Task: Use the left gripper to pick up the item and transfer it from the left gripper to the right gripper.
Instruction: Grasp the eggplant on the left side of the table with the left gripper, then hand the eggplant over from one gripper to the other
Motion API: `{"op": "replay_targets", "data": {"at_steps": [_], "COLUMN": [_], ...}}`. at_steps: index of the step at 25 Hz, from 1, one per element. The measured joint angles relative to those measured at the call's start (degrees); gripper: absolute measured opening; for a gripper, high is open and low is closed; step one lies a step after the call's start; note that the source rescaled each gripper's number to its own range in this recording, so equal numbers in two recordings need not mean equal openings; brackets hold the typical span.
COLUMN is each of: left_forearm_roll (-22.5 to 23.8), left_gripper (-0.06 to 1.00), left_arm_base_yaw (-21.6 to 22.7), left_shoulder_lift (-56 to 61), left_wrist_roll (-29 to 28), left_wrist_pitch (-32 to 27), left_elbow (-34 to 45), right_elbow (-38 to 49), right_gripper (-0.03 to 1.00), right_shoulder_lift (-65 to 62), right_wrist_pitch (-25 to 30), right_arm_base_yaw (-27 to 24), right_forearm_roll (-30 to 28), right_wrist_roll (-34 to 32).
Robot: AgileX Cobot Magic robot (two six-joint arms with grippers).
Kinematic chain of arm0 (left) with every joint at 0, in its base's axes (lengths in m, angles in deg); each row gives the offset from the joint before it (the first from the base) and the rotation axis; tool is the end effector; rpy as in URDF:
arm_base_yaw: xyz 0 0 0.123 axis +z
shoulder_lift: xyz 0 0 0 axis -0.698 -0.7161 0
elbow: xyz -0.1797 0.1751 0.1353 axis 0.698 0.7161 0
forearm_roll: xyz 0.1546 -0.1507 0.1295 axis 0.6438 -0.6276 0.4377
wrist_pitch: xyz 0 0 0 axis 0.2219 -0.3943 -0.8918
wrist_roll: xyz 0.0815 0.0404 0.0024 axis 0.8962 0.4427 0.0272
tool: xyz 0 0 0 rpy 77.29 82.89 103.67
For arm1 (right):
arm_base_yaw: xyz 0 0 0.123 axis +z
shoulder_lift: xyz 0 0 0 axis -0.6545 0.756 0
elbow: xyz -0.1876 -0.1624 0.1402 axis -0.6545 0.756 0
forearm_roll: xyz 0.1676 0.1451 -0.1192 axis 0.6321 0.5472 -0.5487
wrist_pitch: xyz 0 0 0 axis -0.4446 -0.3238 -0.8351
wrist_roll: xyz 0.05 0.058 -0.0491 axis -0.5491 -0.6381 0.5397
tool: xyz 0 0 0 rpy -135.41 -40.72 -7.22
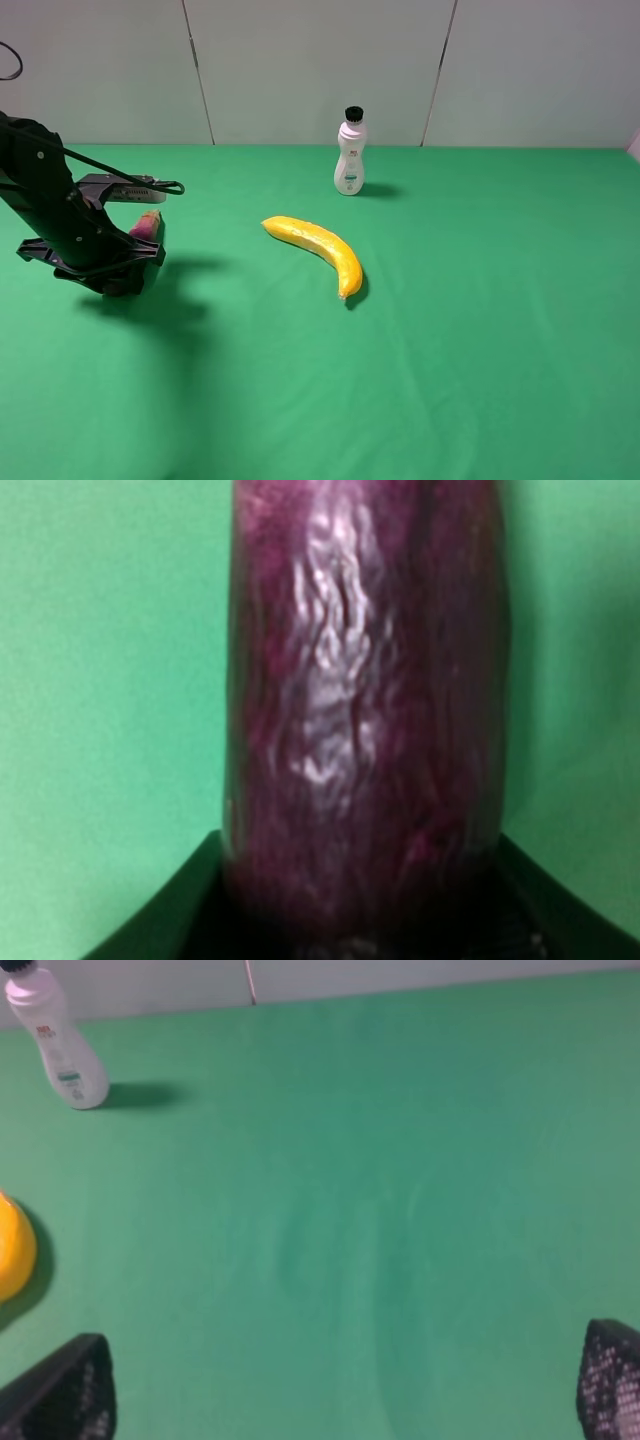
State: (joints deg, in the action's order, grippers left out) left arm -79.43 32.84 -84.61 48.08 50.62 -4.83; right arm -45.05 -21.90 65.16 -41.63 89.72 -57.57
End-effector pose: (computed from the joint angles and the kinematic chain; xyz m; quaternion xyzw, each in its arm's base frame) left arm 0.2946 -0.0577 0.1081 0.0534 0.9900 -0.0087 0.1302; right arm -0.0032 0.0032 0.2802 0.0018 0.8404 0.0150 0.5417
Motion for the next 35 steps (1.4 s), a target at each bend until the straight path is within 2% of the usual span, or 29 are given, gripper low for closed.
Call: {"op": "replay_targets", "data": {"at_steps": [16, 24, 35], "left_forearm_roll": [0.0, 0.0, 0.0], "left_gripper": [0.01, 0.01, 0.01], "left_arm_base_yaw": [0.0, 0.0, 0.0], "left_shoulder_lift": [0.0, 1.0, 10.8], "left_wrist_roll": [0.0, 0.1, 0.4], "left_wrist_pitch": [-0.3, -5.4, -12.3], "left_elbow": [-0.1, -2.7, -2.7], "right_elbow": [0.0, 0.0, 0.0], "right_gripper": [1.0, 1.0, 1.0], "right_shoulder_lift": [0.0, 0.0, 0.0], "right_wrist_pitch": [0.0, 0.0, 0.0], "right_arm_base_yaw": [0.0, 0.0, 0.0], "right_forearm_roll": [0.0, 0.0, 0.0], "right_wrist_roll": [0.0, 0.0, 0.0]}}
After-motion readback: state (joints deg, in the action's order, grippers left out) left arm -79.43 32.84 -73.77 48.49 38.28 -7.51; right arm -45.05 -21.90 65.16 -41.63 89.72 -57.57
